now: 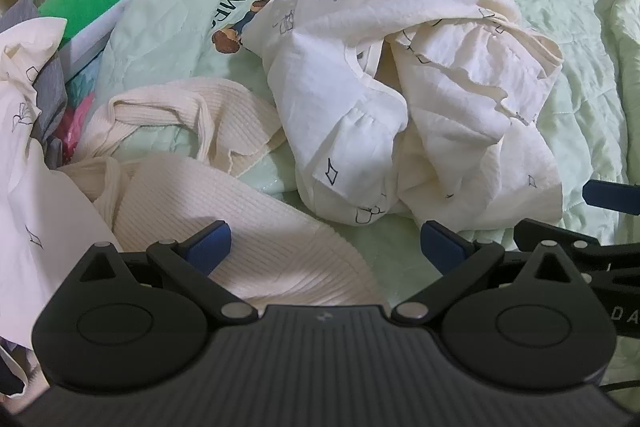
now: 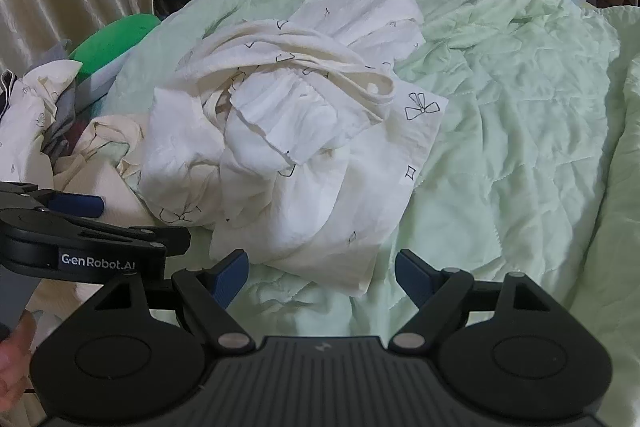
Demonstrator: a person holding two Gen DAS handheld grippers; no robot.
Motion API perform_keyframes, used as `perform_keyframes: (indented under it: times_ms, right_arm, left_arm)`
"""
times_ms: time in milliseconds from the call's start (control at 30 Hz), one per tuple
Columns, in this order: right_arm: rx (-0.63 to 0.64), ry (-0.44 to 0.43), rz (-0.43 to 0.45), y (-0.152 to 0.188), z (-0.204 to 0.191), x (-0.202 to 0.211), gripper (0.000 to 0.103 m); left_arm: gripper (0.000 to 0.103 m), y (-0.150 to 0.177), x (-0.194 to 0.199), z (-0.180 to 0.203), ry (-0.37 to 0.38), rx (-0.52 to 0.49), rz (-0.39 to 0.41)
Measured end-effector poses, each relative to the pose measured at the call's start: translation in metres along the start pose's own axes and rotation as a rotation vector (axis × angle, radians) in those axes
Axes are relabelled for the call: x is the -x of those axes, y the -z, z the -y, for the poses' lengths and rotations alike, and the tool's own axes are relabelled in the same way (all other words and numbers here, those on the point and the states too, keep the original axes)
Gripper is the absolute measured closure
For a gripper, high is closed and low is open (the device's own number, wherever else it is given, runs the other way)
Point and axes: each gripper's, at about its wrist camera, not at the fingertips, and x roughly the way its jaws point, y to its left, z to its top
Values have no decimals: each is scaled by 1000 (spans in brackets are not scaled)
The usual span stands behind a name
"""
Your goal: Fold large clothes
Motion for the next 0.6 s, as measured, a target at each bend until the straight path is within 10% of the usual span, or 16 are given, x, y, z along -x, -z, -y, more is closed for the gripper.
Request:
perform_keyframes:
  times_ms: [500, 600]
  right_arm:
    - [-297, -186, 82, -50, 69, -62, 19]
    - [-354, -269, 56, -53, 82, -84, 79]
  left_arm:
    - [0, -1, 7, -30, 49, 189, 89]
    - [0, -3, 6, -26, 32, 179, 98]
